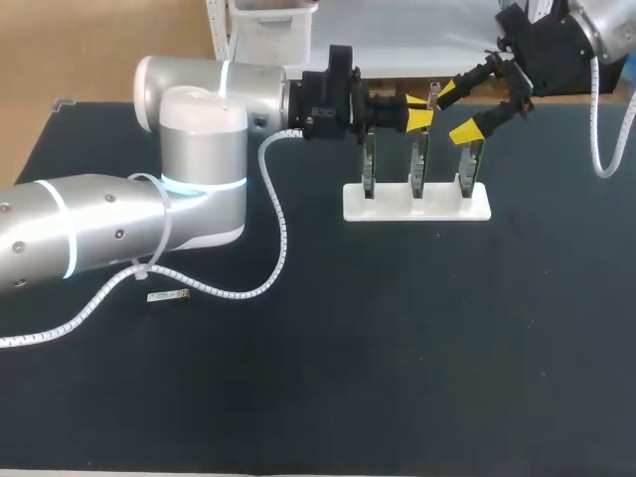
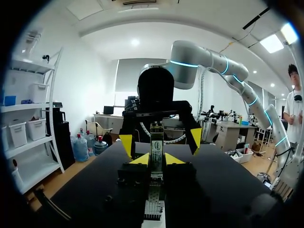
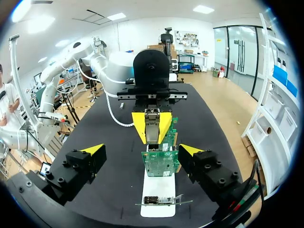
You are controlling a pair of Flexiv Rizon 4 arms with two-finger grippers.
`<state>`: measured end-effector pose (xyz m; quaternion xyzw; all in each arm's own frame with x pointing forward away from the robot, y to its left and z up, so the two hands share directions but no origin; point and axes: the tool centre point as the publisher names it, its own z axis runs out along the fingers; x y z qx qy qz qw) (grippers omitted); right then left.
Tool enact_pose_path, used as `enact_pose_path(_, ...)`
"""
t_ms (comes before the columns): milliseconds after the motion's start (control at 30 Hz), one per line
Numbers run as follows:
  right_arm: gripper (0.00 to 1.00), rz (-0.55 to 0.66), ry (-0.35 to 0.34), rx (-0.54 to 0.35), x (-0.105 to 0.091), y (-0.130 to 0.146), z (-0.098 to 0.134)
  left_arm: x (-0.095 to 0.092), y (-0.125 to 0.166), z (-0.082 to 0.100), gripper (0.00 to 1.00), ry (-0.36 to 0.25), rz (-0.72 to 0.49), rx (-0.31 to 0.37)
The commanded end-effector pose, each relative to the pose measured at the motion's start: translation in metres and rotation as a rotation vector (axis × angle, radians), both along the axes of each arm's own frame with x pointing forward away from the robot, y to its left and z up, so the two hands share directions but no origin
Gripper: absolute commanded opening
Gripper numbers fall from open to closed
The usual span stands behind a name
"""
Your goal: Pick up the optical module with the left hand, and insert it into the network port with the right hand.
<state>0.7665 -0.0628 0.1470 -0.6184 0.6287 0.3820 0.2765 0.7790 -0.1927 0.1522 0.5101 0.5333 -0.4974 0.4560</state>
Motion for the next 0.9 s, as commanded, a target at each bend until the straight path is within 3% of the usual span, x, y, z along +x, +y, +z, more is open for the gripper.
enact_pose_path(33,1.0,-0.005,-0.004,-0.001,-0.003,0.0,0.0,-0.003,0.001,0.0,0.0,-0.003,0.007,-0.001)
enact_pose_path(467,1.0,-0.123,-0.084,-0.015,0.003,0.004,0.019,-0.003,0.001,0.0,0.0,-0.003,0.007,-0.001)
enact_pose_path(900,1.0,-0.109,-0.096,0.024,-0.001,0.011,0.037,-0.003,0.001,0.0,0.0,-0.003,0.007,-0.001)
